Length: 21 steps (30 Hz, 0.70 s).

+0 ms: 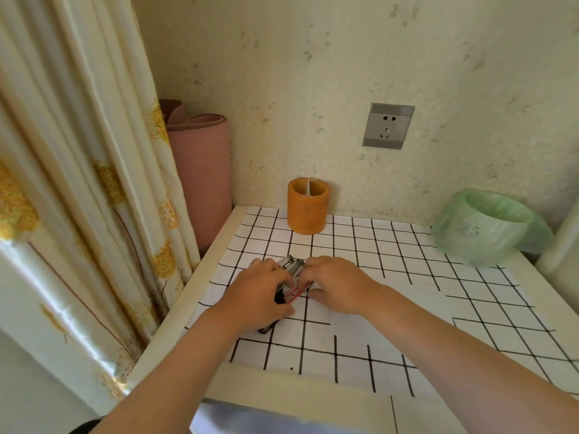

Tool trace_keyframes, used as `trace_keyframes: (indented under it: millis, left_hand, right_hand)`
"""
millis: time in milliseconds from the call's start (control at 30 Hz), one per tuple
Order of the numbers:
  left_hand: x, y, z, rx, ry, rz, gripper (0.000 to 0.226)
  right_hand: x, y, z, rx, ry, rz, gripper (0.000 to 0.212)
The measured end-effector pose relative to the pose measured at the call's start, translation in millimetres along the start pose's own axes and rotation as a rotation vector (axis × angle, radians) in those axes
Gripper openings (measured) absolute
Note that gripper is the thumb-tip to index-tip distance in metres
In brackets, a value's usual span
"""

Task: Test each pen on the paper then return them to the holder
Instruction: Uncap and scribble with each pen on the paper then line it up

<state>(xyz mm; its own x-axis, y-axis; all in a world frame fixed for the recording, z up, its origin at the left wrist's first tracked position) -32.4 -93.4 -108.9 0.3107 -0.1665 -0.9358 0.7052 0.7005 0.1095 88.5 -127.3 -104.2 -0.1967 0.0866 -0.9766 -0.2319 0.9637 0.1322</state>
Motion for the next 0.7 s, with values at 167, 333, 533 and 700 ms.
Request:
trace_keyframes:
  millis: [167,333,533,700]
  left_hand:
    - [5.4,-2.8,-5.3,-0.023,-0.028,-0.033,0.052]
    - [7.0,-1.5,-4.9,-0.015,-0.031,-0.052,0.054]
    - [-6.9,2.3,7.5,0.025,-0.024,-0.007,0.050]
    - [-14.0,5.5,20.4,-0.036,-0.183,-0.095,0.009]
  right_hand:
    - [2.3,0.9,-6.6,-0.105,-0.121,0.044,0.021]
    - [7.3,-1.7,-11.3,-0.199,-0.289,0.033,0.018]
    - [-19.6,-9.2,6.9,-0.109,-0.257,0.063,0.012]
    - [-66.2,-35.0,32.9,0.097,-0.016,0.113,0.009]
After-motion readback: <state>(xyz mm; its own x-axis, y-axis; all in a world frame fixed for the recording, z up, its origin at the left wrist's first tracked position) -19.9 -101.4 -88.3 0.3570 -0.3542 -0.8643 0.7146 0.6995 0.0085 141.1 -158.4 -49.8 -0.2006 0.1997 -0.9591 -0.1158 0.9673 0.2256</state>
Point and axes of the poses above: each hand's wrist, its own y-axis towards the middle knuckle, its own x-axis out of the palm, z = x × y, the point moved 8 cm from there along y, towards the middle knuckle, and after that the axes turned 4 degrees about z, right-handed, at the moved point
